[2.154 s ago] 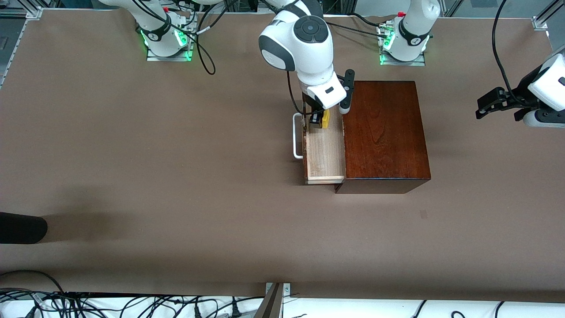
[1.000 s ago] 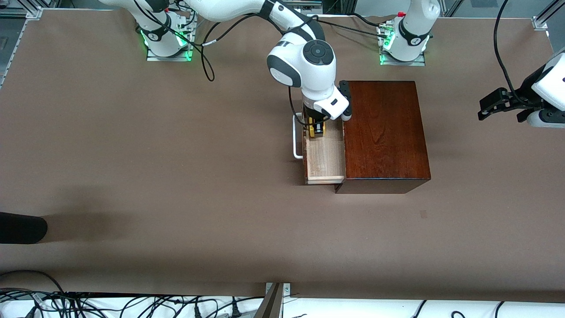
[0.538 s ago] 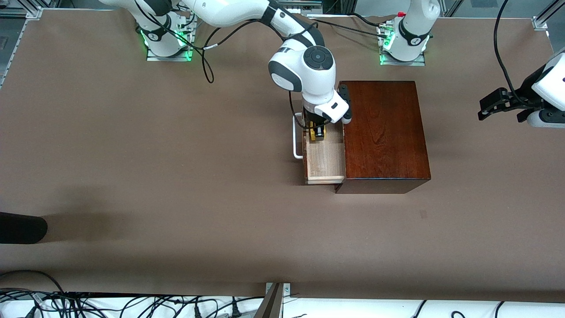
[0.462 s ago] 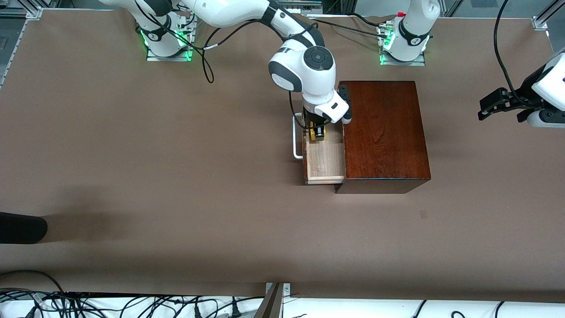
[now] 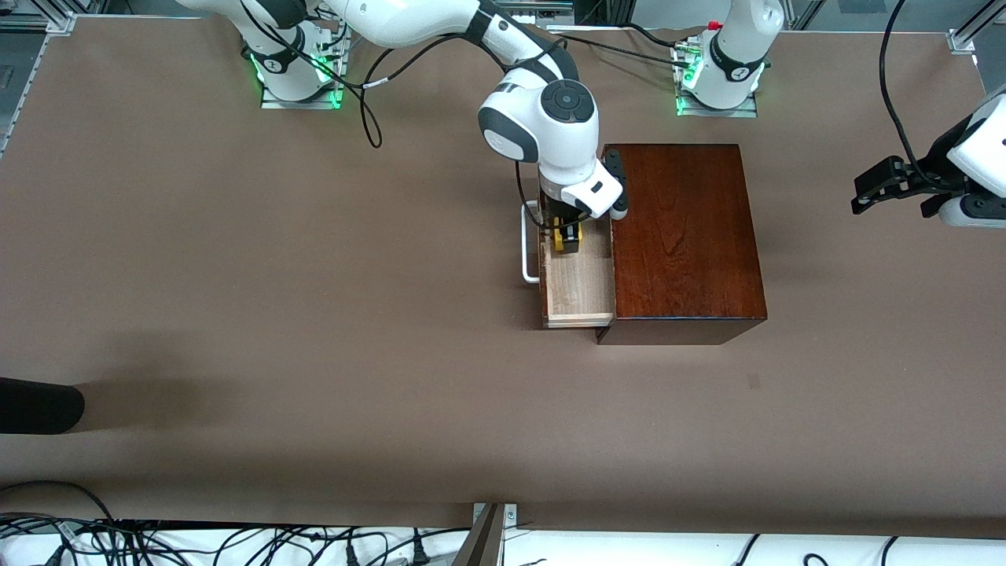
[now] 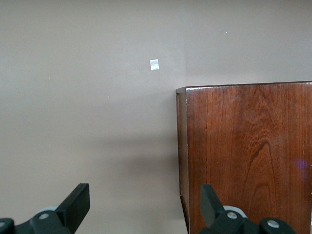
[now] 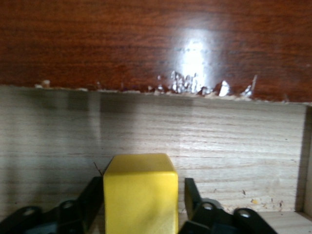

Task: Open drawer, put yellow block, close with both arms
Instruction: 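Carry the yellow cube over the open drawer and lower it with the right gripper, then open the right gripper and withdraw it from the drawer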

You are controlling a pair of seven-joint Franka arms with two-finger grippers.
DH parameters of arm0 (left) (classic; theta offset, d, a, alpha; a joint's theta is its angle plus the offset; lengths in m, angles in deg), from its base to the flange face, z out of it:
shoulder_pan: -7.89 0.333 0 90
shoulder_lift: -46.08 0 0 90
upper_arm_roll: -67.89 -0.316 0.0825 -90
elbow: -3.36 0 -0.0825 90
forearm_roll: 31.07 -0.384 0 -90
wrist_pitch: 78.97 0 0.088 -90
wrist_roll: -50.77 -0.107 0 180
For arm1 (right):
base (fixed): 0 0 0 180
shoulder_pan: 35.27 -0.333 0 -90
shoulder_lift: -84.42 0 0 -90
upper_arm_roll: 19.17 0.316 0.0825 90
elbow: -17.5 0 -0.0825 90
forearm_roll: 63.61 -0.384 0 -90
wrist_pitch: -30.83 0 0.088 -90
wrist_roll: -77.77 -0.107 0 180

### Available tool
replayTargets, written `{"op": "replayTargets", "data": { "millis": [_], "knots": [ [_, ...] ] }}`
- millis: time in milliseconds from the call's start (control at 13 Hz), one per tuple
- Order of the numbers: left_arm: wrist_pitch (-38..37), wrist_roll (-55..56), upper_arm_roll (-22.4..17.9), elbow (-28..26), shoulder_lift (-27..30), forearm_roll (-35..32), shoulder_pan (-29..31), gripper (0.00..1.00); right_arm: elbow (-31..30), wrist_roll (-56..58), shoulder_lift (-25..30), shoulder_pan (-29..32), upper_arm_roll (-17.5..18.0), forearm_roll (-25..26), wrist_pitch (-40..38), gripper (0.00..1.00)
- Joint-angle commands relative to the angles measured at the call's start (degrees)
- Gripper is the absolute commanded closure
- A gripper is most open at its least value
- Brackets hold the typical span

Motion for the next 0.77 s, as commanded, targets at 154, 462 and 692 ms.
{"op": "replayTargets", "data": {
  "millis": [154,462,692],
  "knots": [
    [-0.65,-0.38,0.08,2.03,-1.01,0.87,0.5,0.0,7.02,-1.84,-0.78,-2.12,0.07,0.27,-8.67,0.0],
    [-0.65,-0.38,0.08,2.03,-1.01,0.96,0.5,0.0,9.49,-1.48,3.6,-1.34,0.07,-0.78,-19.92,0.0],
    [-0.65,-0.47,0.08,2.56,-1.01,0.87,0.58,0.0,9.4,-1.66,7.38,2.61,-0.19,-3.15,-26.88,0.0]
  ]
}}
